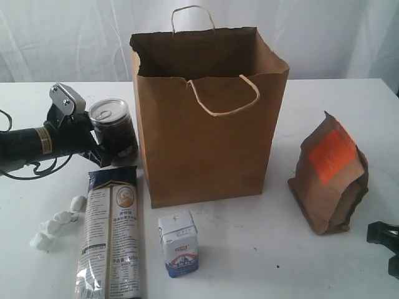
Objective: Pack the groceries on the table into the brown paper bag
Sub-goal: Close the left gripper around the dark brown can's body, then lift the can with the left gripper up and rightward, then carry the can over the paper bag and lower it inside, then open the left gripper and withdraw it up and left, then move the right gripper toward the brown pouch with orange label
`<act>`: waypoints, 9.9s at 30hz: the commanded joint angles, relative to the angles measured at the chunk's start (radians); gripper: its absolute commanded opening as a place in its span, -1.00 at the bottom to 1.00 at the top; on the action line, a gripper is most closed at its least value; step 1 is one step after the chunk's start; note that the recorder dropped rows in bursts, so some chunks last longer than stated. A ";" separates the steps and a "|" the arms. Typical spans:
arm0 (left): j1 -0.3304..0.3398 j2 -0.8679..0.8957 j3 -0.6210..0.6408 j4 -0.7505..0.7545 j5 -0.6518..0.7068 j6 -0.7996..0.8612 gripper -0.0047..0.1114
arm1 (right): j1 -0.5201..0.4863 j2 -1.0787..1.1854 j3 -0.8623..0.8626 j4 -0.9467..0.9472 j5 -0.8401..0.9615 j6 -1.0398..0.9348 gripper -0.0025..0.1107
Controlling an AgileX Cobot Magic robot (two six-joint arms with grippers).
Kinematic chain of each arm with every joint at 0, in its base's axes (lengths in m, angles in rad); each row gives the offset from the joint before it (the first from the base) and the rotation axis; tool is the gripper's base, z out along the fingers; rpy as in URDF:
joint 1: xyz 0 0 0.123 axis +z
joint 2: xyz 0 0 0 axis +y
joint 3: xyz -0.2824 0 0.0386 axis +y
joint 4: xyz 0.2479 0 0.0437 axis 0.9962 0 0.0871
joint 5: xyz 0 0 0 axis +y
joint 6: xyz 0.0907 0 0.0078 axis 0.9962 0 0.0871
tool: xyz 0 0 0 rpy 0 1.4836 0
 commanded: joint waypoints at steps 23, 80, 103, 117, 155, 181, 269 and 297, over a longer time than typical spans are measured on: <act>0.002 -0.327 -0.001 0.202 0.010 -0.188 -0.92 | 0.000 0.001 0.002 0.005 -0.008 -0.010 -0.95; -0.279 -0.640 -0.105 -0.226 -0.038 -0.408 -0.92 | 0.000 0.047 0.002 0.095 -0.214 -0.009 -0.95; -0.430 -0.448 -0.233 0.128 0.259 -0.295 -0.92 | 0.000 0.062 0.002 0.109 -0.234 -0.009 -0.95; -0.430 -0.448 -0.233 0.149 0.317 -0.322 -0.92 | 0.000 0.062 0.002 0.109 -0.243 -0.011 -0.95; -0.430 -0.448 -0.233 0.133 0.301 -0.389 0.33 | 0.000 0.062 0.002 0.111 -0.243 -0.011 -0.95; -0.427 -0.448 -0.233 0.113 0.320 -0.387 0.89 | 0.000 0.062 0.002 0.111 -0.243 -0.011 -0.95; 0.391 -0.637 0.020 0.660 0.652 -1.540 -0.92 | 0.000 -0.300 -0.347 0.117 0.100 -0.513 -0.95; 0.018 -1.250 0.494 0.660 0.830 -1.305 -0.92 | 0.000 -0.304 -0.261 -0.284 0.386 -0.177 -0.96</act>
